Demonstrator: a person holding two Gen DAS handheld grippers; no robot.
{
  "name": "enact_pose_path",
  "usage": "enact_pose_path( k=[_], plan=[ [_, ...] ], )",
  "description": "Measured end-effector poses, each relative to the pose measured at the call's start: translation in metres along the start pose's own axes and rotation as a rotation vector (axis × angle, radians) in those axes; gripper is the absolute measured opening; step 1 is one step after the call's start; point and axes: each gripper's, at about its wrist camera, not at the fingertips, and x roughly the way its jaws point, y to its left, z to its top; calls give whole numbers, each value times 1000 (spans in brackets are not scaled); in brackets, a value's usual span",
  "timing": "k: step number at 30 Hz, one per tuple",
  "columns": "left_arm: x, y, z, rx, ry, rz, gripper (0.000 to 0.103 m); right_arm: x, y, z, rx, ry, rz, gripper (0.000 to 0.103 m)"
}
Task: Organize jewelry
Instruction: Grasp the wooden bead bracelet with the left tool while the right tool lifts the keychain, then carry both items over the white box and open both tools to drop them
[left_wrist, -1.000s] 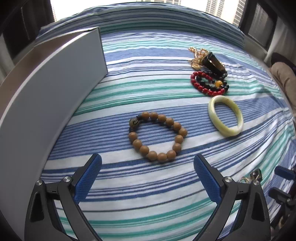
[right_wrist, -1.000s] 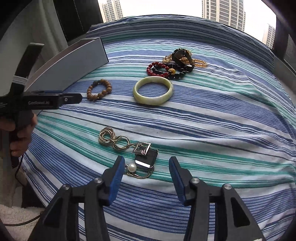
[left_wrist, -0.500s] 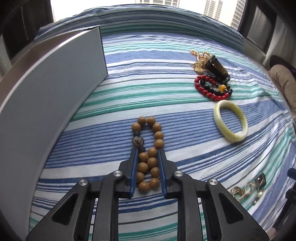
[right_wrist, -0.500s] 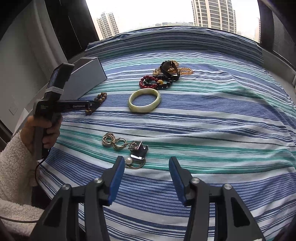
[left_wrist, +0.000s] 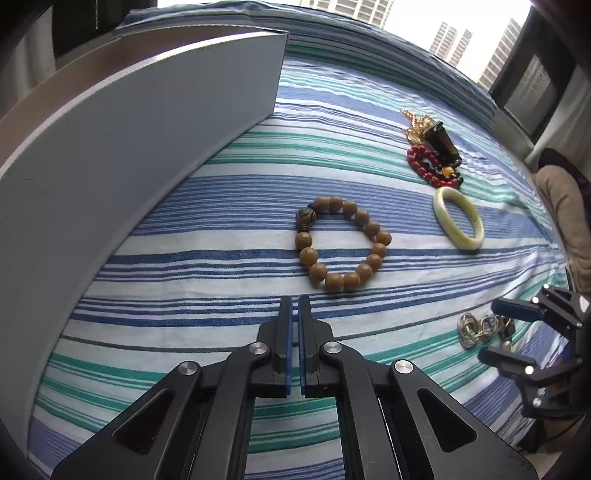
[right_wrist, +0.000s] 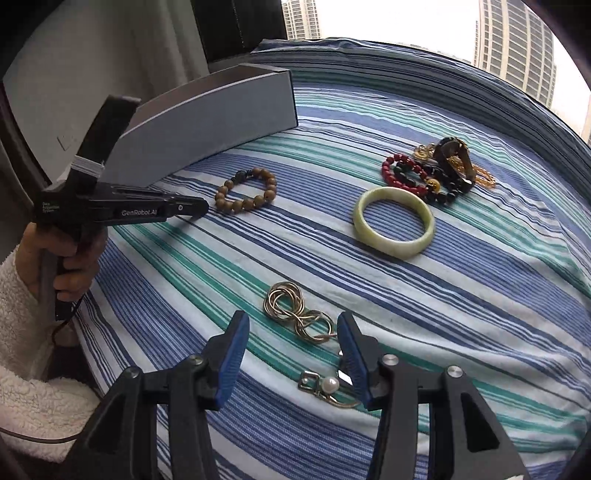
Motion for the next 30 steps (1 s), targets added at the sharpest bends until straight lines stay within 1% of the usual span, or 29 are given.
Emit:
enact_pose_path(
  k=[1, 2, 3, 4, 5, 6, 7, 8, 10, 11, 13, 14, 16, 17, 19, 22, 26, 30],
  plan=[
    [-3, 4, 0, -4, 0, -14, 8, 11, 3, 3, -34, 12, -7, 51],
    [-4, 4, 1, -7, 1, -26, 22, 21, 4, 5, -58, 26, -10, 51],
    [-4, 5, 2, -11, -6, -27, 40, 30, 5, 6, -74, 48, -6, 52],
    [-4, 4, 5, -10, -17, -23, 46, 32, 7, 6, -90, 37, -7, 48],
    [-2, 2, 8, -6, -25, -17, 49, 31, 9, 7, -100, 33, -4, 33],
    [2, 0, 13, -4, -24, -14, 49, 30, 9, 7, -94, 37, -6, 24],
    [7, -2, 18, -9, -21, -15, 49, 27, 8, 7, -77, 35, -3, 21],
    [12, -4, 23, -13, -19, -18, 49, 24, 6, 7, -48, 37, 13, 20],
    [22, -8, 32, -11, -16, 5, 42, 16, 3, 4, -4, 25, 23, 20],
    [25, -11, 36, -3, -23, 27, 37, 10, 1, 1, 14, 13, 28, 20],
    [30, -15, 41, 23, -25, 69, 15, -3, 0, -3, 48, -12, 43, 20],
    [31, -16, 41, 33, -22, 72, 9, -10, -1, -6, 65, -25, 50, 20],
    [28, -15, 40, 29, -17, 61, 8, -21, -2, -9, 92, -49, 60, 20],
    [25, -13, 38, 10, -15, 45, 8, -27, -3, -12, 106, -59, 67, 20],
    [9, -10, 34, -32, -36, 1, 8, -39, -6, -14, 134, -85, 79, 20],
    [-29, -14, 28, -44, -97, -49, 8, -61, -15, -13, 187, -132, 109, 20],
    [-85, -17, 24, -56, -171, -100, 8, -91, -26, 0, 233, -195, 147, 20],
    [-136, -10, 25, -71, -225, -105, 8, -113, -27, 23, 220, -228, 189, 20]
  ],
)
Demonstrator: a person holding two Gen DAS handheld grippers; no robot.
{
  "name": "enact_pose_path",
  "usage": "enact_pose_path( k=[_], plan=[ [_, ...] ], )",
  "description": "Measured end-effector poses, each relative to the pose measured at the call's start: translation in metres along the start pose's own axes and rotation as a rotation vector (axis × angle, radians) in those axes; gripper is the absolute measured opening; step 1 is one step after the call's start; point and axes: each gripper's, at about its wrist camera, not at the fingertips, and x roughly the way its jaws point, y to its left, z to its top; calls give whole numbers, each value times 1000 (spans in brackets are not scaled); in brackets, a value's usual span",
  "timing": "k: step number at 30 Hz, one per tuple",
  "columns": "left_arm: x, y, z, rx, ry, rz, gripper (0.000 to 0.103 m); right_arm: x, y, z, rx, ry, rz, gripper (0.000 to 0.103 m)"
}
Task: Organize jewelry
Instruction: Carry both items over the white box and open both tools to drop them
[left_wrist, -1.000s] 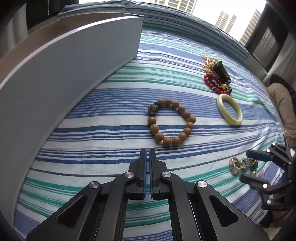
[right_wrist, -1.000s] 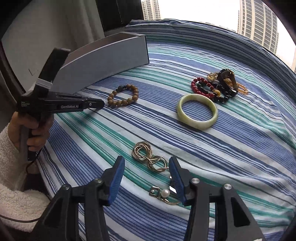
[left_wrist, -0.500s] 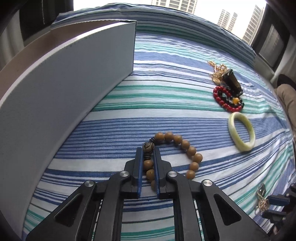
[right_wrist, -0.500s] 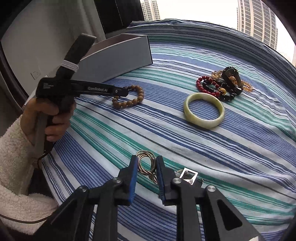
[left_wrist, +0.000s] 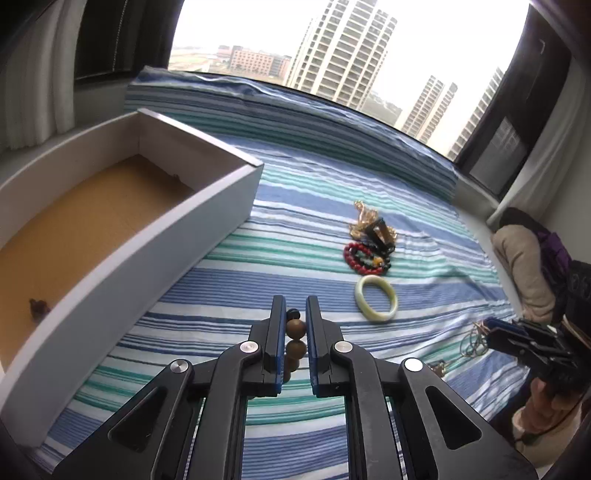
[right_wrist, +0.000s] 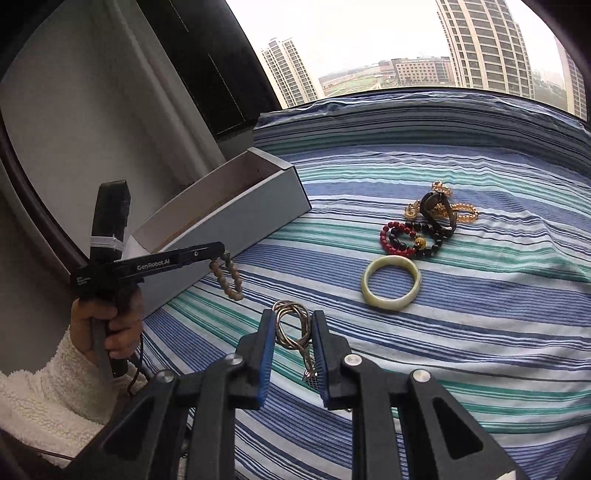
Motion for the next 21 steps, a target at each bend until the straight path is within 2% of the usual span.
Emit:
enact_pose_path(
  k=[5, 11, 15, 21],
  plan=[
    [-58, 25, 24, -40, -45, 30, 8, 1, 25, 41, -62, 2, 43, 20],
    [-107, 76, 55, -66, -126, 193, 8, 19, 74, 108, -155, -18, 110, 20],
    [-115, 121, 67, -107, -146, 290, 8, 45, 116, 157, -193, -34, 176, 20],
    [-96, 195, 70, -200, -122, 392, 8, 113, 181, 207, -238, -7, 260, 20]
  ],
)
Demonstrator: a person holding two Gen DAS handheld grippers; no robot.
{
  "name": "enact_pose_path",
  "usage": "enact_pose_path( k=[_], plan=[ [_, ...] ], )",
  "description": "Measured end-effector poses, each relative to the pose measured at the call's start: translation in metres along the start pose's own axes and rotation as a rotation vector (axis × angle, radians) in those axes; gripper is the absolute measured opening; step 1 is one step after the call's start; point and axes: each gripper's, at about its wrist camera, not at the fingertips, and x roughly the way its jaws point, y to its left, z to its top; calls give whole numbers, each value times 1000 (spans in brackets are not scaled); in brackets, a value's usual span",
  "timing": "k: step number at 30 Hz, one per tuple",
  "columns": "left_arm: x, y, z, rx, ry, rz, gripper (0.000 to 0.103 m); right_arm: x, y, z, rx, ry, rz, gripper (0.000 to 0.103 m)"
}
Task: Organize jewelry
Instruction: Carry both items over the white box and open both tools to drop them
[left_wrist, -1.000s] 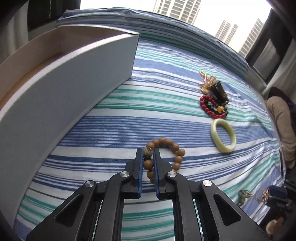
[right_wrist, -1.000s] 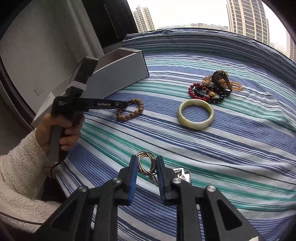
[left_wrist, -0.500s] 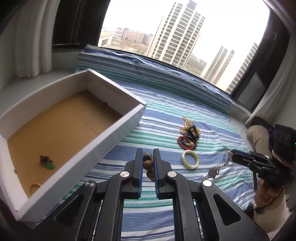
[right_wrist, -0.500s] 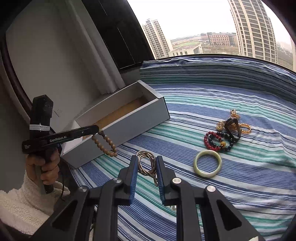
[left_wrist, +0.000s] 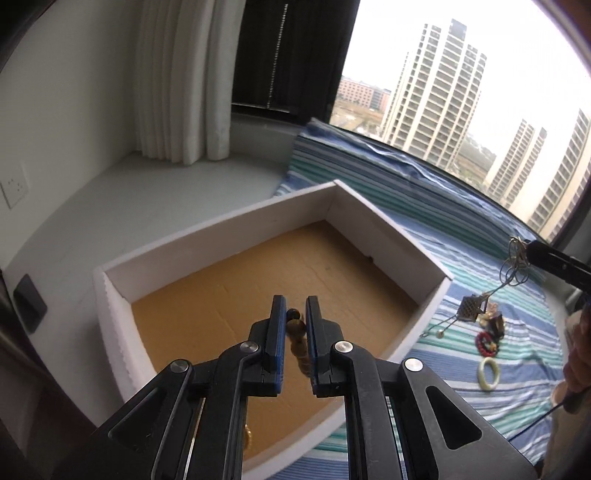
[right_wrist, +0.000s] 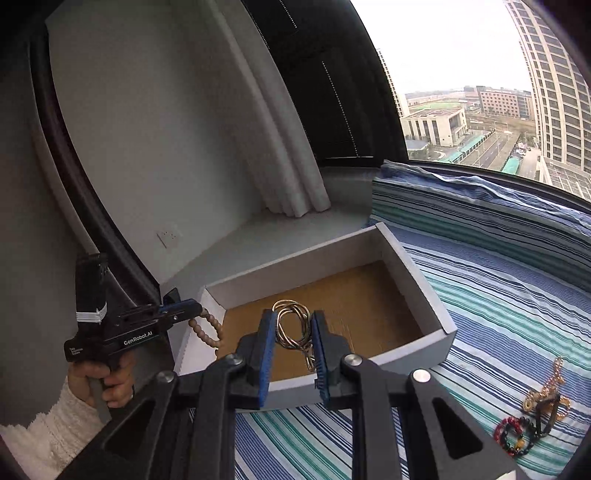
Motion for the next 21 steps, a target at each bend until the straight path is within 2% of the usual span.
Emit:
enact_pose_path(
  k=[6, 10, 13, 14, 15, 16, 17, 19, 21],
  plan=[
    [44, 47, -16, -63, 64, 96, 8, 101, 21, 11, -29, 91, 28, 20],
    [67, 72, -30, -86, 101, 165, 8, 166, 25, -2, -52, 172, 18, 20],
    [79, 84, -38, -91, 125, 211, 10, 206, 26, -15, -69, 227, -21, 21],
    [80, 86, -40, -97, 124, 224, 18, 215, 24, -20, -61, 242, -28, 23],
    [79, 87, -42, -101, 121, 234, 40, 223, 23, -22, -50, 253, -41, 23],
    [74, 86, -43, -99, 106, 243, 52, 228, 21, -24, -38, 262, -60, 26],
    [67, 82, -44, -88, 78, 252, 65, 227, 21, -25, -29, 262, -70, 39],
    [51, 70, -45, -41, 32, 267, 68, 212, 19, -22, -17, 231, -76, 53],
    [36, 54, -48, -6, 1, 252, 73, 186, 19, -17, -27, 189, -87, 53]
  ],
)
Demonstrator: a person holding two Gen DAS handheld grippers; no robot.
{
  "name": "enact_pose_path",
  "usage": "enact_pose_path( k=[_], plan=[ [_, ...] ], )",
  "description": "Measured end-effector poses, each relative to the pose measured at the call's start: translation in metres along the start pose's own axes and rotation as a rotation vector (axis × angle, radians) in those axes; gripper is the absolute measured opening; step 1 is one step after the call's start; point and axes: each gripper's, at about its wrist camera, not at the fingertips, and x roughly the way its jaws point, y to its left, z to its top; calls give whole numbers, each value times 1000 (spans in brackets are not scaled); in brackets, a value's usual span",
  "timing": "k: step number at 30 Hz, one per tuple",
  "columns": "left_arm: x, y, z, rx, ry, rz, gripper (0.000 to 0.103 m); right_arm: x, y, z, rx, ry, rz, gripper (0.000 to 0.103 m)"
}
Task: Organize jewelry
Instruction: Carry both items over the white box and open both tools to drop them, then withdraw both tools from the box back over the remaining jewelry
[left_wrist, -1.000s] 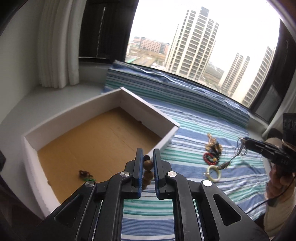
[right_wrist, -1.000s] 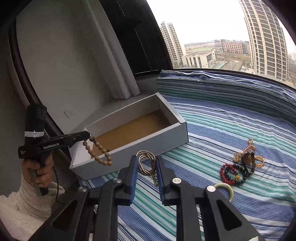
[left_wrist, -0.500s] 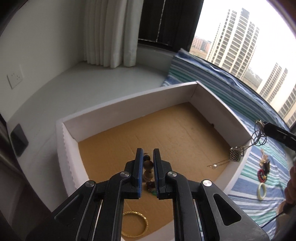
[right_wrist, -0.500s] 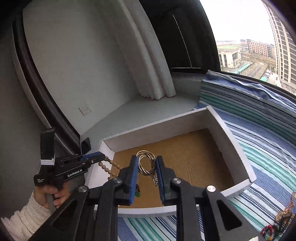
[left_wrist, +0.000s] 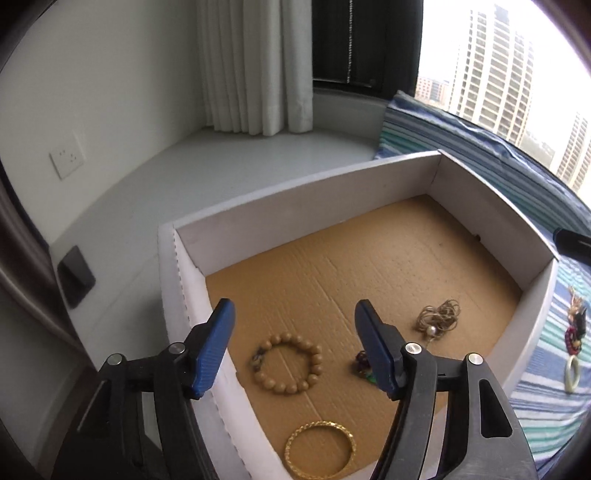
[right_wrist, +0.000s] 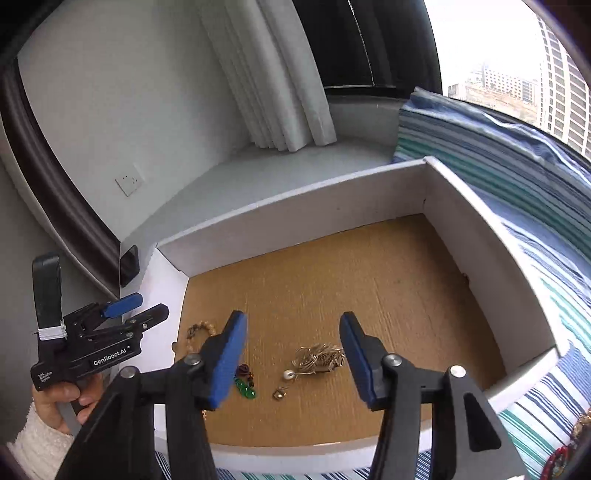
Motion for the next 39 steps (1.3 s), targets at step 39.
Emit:
enact_pose_path(
  k=[39],
  plan=[
    [-64, -332, -217, 467, 170, -399, 93, -236, -164, -376, 389, -17, -806, 58]
  ],
)
